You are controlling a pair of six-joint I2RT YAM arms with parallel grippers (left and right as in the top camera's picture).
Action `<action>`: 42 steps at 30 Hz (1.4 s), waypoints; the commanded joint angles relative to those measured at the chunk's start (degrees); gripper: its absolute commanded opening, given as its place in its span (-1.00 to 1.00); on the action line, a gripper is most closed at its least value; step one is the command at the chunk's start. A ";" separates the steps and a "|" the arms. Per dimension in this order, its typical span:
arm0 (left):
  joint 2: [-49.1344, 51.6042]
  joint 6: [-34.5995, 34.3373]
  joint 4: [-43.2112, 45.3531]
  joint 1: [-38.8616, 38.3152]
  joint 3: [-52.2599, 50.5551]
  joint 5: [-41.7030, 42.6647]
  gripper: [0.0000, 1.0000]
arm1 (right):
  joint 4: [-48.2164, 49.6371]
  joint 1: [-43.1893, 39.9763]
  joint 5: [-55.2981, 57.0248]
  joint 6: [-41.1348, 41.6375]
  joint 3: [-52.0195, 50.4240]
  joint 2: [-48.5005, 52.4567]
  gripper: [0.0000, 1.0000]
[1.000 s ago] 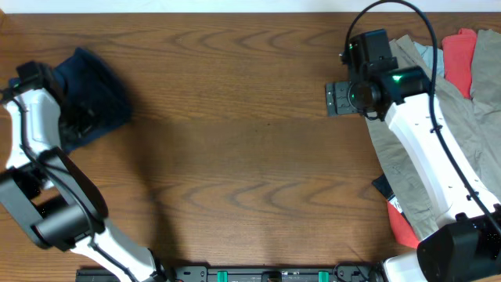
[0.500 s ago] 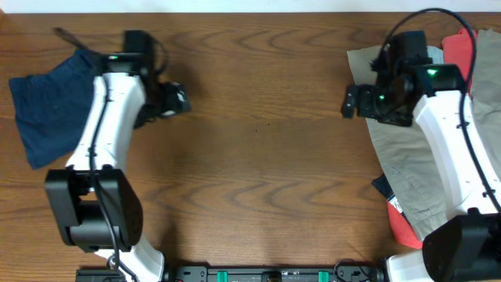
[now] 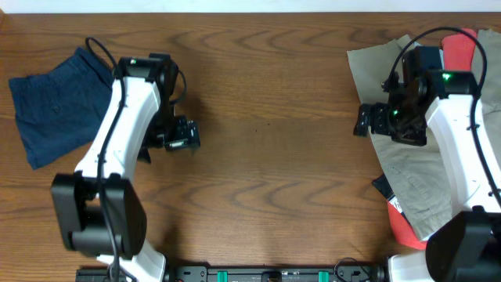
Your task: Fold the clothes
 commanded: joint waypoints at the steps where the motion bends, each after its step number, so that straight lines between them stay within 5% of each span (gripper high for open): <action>1: -8.33 0.76 1.16 -0.63 -5.68 -0.46 0.96 | 2.56 -0.09 0.72 -1.18 -5.84 -4.76 0.99; 11: -43.93 -0.11 11.87 -0.66 -27.45 0.15 0.96 | 15.26 -0.13 4.74 0.33 -30.49 -33.48 0.99; 20: -65.88 -4.20 18.10 -0.66 -29.97 0.17 0.96 | 13.94 -0.13 4.66 1.09 -34.58 -53.11 0.98; 42: -70.10 -4.20 17.66 -0.66 -29.97 0.17 0.96 | 13.92 1.05 4.66 1.09 -34.58 -57.35 0.98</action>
